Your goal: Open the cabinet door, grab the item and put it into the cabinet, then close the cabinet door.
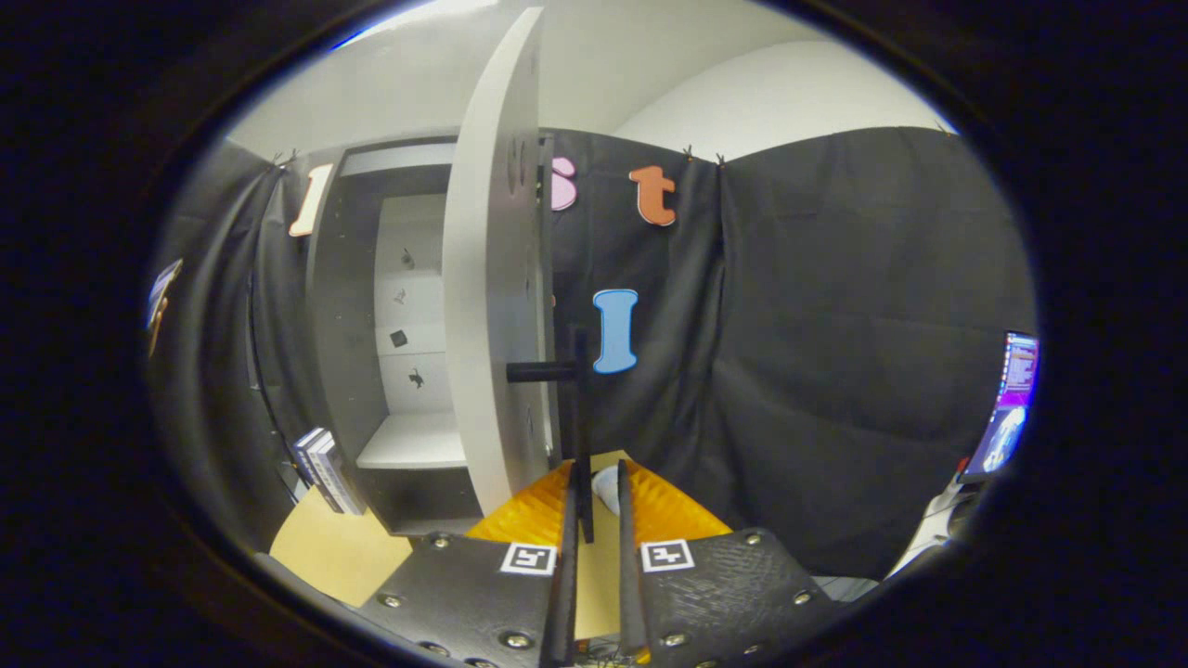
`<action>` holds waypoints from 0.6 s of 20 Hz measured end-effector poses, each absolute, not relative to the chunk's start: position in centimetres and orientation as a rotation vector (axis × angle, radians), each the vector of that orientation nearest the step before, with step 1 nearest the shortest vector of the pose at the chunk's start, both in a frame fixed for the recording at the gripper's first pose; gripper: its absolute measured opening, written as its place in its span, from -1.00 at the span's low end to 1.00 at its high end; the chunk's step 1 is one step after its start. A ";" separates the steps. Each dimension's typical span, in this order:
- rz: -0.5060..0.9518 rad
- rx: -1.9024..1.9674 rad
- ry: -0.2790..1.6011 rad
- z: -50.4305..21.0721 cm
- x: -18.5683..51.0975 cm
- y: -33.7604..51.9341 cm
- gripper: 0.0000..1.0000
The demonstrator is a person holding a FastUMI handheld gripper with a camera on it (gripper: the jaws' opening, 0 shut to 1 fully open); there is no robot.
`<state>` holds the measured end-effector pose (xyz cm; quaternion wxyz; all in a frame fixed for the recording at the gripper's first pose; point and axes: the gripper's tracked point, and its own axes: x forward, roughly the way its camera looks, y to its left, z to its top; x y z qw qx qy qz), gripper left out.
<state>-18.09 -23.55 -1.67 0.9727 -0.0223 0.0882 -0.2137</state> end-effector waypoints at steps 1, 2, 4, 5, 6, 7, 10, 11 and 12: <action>-0.450 -0.049 0.179 -1.8 -18.4 -24.1 -0.62; -0.475 -0.061 0.181 -2.0 -18.9 -24.5 -0.62; -0.533 -0.097 0.186 -2.0 -20.2 -25.6 -0.62; -0.561 -0.108 0.181 -1.8 -20.8 -26.0 -0.62; -0.594 -0.122 0.164 -1.4 -21.3 -26.4 -0.62; -0.626 -0.137 0.147 -1.0 -21.8 -26.6 -0.63; -0.628 -0.140 0.108 -0.8 -21.8 -25.0 -0.62; -0.602 -0.133 0.103 -1.0 -21.5 -24.2 -0.62; -0.577 -0.129 0.109 -1.5 -21.3 -23.4 -0.62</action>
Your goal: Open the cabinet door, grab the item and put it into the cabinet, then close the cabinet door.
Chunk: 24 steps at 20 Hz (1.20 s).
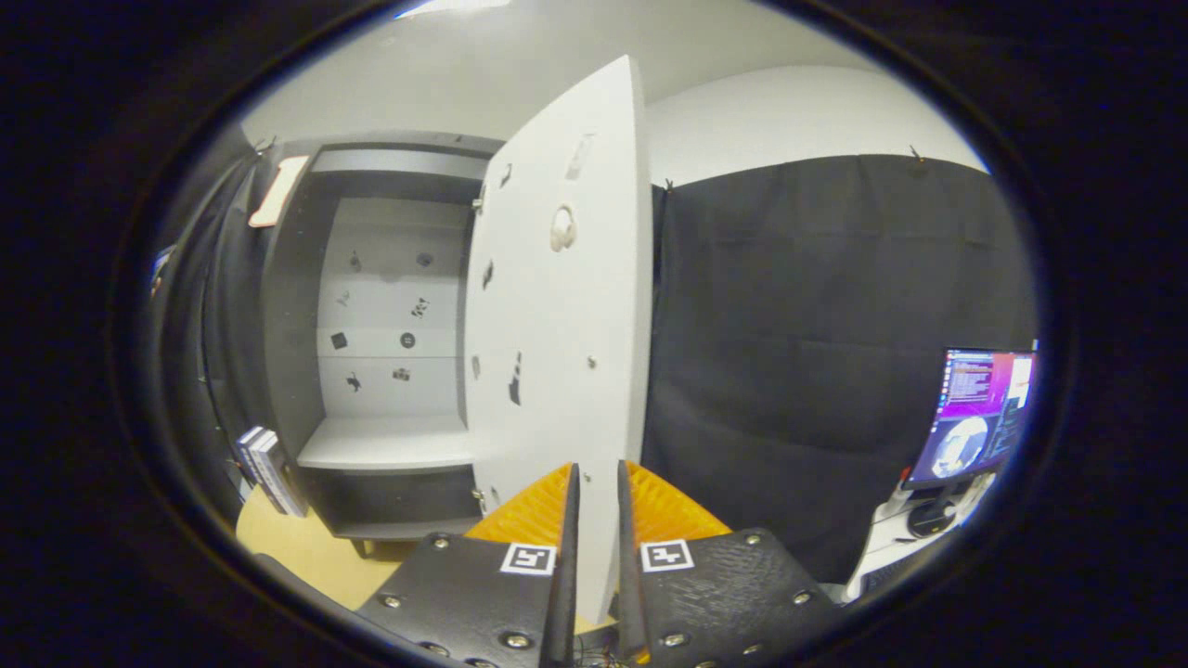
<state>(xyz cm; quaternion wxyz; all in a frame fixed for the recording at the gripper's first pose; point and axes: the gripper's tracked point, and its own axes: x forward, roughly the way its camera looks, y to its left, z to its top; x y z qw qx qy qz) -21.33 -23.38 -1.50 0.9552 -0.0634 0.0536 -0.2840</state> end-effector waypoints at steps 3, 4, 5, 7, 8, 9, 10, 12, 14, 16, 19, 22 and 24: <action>-0.485 -0.087 0.155 -3.8 -19.9 -20.8 -0.62; -0.453 -0.075 0.178 -5.0 -19.1 -19.8 -0.62; -0.426 -0.074 0.199 -6.0 -18.5 -19.0 -0.62; -0.366 -0.078 0.244 -8.4 -17.4 -17.4 -0.62; -0.335 -0.076 0.271 -9.7 -17.0 -16.5 -0.62; -0.307 -0.074 0.299 -11.0 -16.6 -15.9 -0.62; -0.287 -0.076 0.331 -12.3 -16.4 -15.6 -0.62; -0.253 -0.094 0.396 -15.3 -16.1 -15.2 -0.62; -0.198 -0.090 0.464 -18.2 -15.9 -13.9 -0.62; -0.151 -0.093 0.522 -20.6 -15.8 -13.0 -0.61; -0.088 -0.106 0.604 -24.2 -15.8 -11.6 -0.42; -0.030 -0.107 0.668 -26.8 -15.6 -10.5 0.01; 0.010 -0.103 0.711 -28.5 -15.8 -9.7 0.11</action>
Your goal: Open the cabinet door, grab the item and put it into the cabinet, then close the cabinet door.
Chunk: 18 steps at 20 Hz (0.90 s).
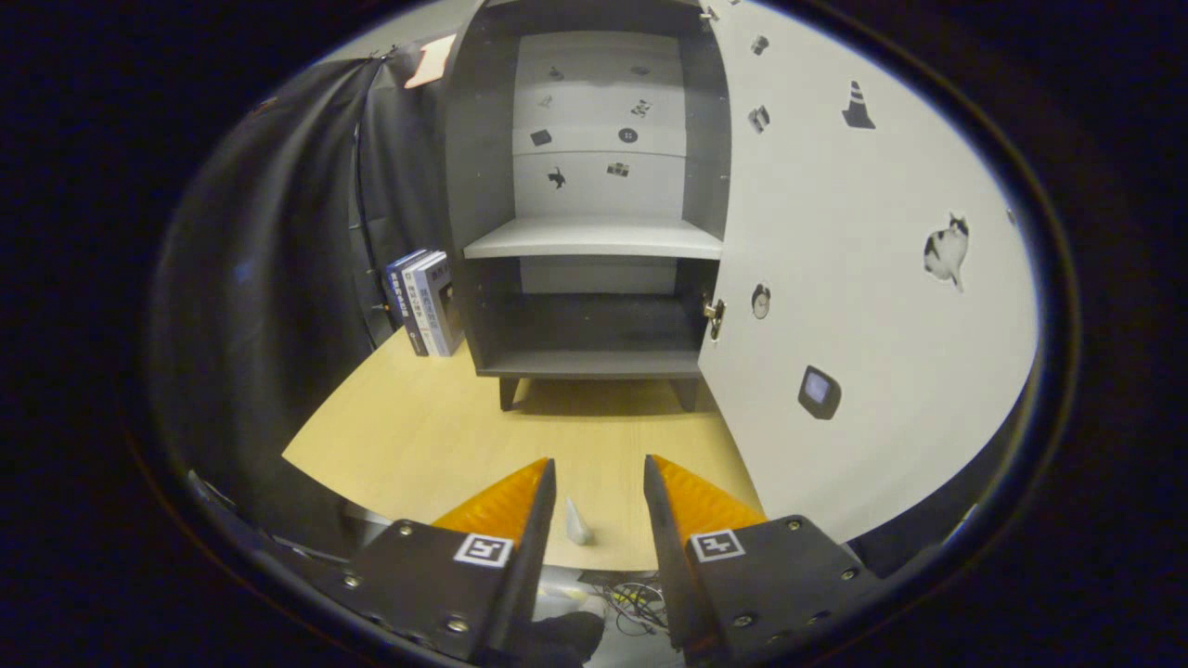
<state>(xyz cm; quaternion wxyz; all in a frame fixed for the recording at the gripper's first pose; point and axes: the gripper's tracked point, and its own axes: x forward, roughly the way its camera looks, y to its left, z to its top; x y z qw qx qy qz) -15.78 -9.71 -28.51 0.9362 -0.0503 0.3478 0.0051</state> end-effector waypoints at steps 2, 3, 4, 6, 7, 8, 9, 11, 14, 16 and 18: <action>0.034 -0.112 0.756 -30.3 -15.9 -9.3 0.42; 0.048 -0.121 0.773 -31.1 -16.0 -9.1 0.46; 0.060 -0.131 0.790 -31.9 -16.1 -9.0 0.45; 0.071 -0.152 0.821 -33.5 -16.1 -8.9 0.46; 0.076 -0.160 0.835 -34.3 -16.1 -9.0 0.46; 0.081 -0.165 0.852 -35.3 -16.0 -9.0 0.46; 0.086 -0.165 0.869 -36.3 -15.9 -9.1 0.46; 0.096 -0.151 0.902 -38.3 -15.5 -9.3 0.47; 0.115 -0.133 0.951 -40.8 -15.0 -9.4 0.47; 0.137 -0.125 0.984 -42.3 -14.3 -9.3 0.47; 0.158 -0.122 1.016 -43.8 -14.1 -9.1 0.47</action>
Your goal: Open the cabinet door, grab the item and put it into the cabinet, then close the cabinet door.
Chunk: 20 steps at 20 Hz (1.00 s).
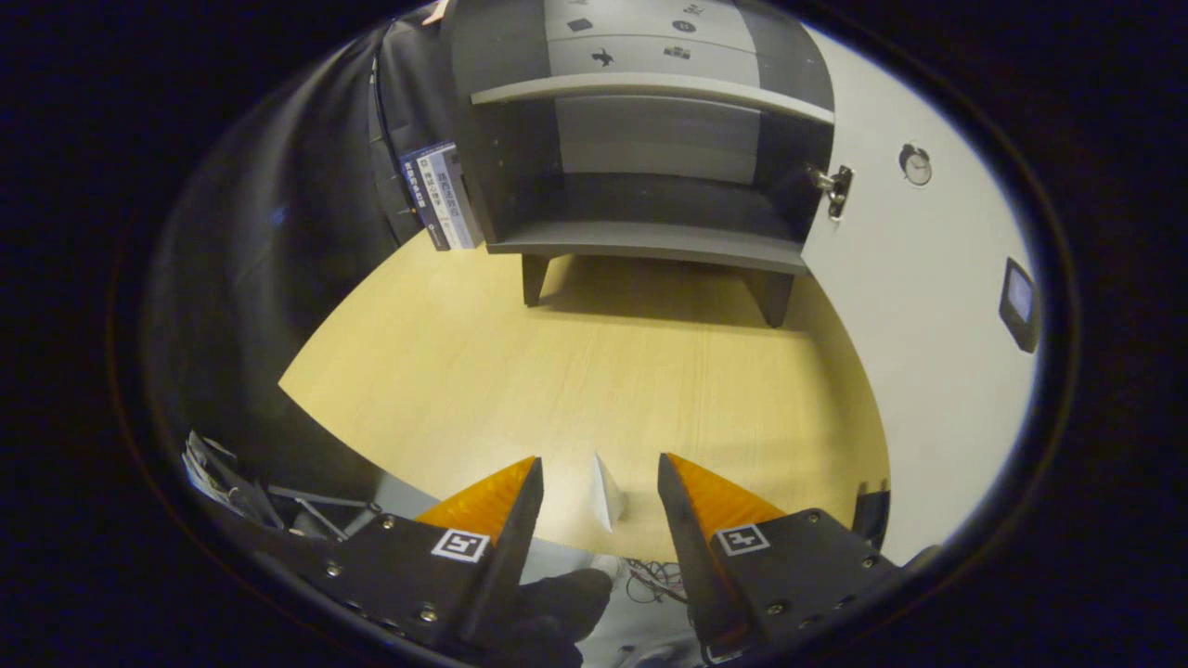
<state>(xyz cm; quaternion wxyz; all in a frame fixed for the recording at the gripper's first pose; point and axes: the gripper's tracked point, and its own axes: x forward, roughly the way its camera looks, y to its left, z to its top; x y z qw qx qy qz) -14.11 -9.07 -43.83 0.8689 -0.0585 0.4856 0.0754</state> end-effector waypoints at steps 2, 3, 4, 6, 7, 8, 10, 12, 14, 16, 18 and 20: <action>0.159 -0.134 1.041 -45.3 -14.0 -9.2 0.47; 0.154 -0.138 1.055 -45.7 -14.1 -9.4 0.46; 0.152 -0.134 1.067 -46.4 -14.2 -9.4 0.44; 0.142 -0.121 1.092 -47.7 -14.1 -9.5 0.45; 0.123 -0.116 1.090 -47.7 -14.3 -9.9 0.31; 0.121 -0.096 1.105 -48.3 -14.2 -9.7 0.07; 0.092 -0.073 1.115 -49.1 -13.7 -10.0 -0.08; 0.049 -0.042 1.109 -48.7 -13.8 -10.3 -0.59; 0.042 -0.029 1.120 -48.9 -13.4 -10.2 -0.60; 0.015 -0.064 1.112 -48.8 -12.9 -10.6 -0.59; 0.000 -0.074 1.122 -49.0 -12.9 -10.7 -0.88; 0.005 -0.068 1.135 -48.8 -13.0 -10.3 -0.88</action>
